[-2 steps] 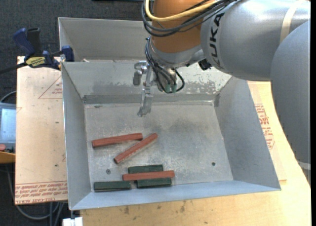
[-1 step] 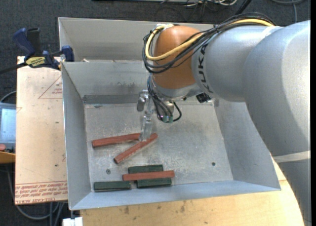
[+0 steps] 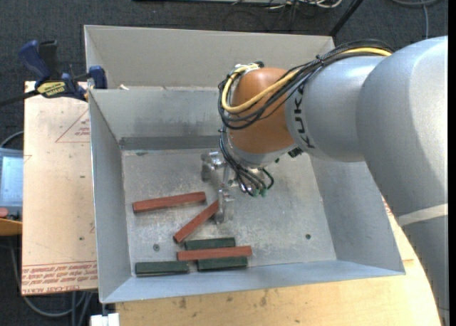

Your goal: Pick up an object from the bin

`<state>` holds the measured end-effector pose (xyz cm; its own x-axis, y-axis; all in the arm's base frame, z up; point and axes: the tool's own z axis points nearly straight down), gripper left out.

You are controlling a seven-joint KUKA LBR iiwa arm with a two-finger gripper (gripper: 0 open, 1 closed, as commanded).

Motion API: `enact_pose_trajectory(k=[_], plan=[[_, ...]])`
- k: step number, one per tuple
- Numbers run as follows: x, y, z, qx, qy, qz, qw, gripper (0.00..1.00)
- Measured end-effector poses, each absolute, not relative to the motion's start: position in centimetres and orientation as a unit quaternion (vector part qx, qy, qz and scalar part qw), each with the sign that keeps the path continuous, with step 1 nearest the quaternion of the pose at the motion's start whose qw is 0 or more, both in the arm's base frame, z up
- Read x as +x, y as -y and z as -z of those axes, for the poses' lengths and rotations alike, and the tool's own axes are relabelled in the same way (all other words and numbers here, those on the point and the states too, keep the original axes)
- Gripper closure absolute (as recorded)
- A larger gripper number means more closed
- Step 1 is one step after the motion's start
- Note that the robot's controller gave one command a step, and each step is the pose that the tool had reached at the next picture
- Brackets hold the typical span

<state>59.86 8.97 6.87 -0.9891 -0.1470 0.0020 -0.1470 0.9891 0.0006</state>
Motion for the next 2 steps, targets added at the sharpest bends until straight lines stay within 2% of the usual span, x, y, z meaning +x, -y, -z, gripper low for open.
enact_pose_trajectory(k=[1,2], plan=[[54.61,-11.84,-7.44,0.157,0.987,0.0,-0.012,0.0],[54.21,-11.78,-7.13,0.156,0.988,0.001,-0.003,1.0]])
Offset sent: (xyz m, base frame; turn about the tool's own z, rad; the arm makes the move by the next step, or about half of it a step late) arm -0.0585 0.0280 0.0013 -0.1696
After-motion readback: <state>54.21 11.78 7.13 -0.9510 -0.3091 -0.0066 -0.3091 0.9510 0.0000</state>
